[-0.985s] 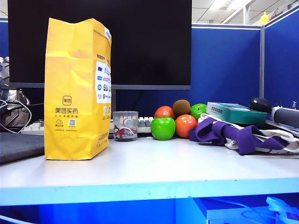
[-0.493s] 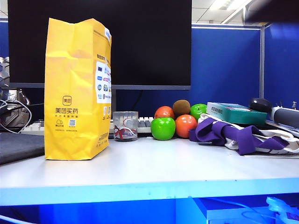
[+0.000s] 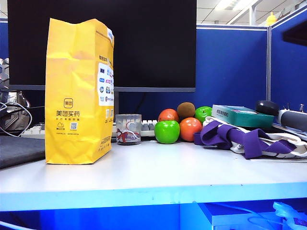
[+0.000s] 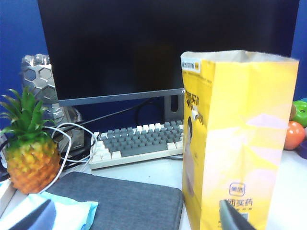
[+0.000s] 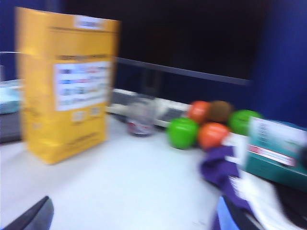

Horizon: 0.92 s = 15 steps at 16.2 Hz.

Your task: Pick up the transparent tape and throw it into the yellow paper bag.

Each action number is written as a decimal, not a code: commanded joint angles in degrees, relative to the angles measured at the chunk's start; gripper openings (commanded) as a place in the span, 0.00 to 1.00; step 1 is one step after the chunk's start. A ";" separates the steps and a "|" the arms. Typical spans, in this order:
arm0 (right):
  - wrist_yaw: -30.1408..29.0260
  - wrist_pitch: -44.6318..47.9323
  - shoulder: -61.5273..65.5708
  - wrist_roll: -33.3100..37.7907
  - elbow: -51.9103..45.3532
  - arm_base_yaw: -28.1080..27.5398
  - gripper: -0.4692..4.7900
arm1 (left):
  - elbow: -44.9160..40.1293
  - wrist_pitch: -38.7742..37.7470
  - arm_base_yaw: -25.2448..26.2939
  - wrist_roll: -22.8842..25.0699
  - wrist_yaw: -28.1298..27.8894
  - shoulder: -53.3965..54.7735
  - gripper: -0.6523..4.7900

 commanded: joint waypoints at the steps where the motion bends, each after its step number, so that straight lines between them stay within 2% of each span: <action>1: 0.00 -4.76 -0.04 0.02 -0.48 -4.70 1.00 | -1.66 1.22 0.04 -0.17 0.50 -0.07 1.00; 3: 0.04 -4.94 -0.04 0.02 -0.48 -6.75 1.00 | -2.16 -2.49 0.04 -0.15 0.57 -0.07 1.00; 7: 0.02 -5.29 -0.04 0.02 -0.48 -6.93 1.00 | -2.16 -8.37 0.04 -0.15 0.55 -0.07 1.00; 15: 0.02 -5.29 -0.04 0.02 -0.48 -6.93 1.00 | -2.16 -8.87 0.04 -0.15 0.55 -0.07 1.00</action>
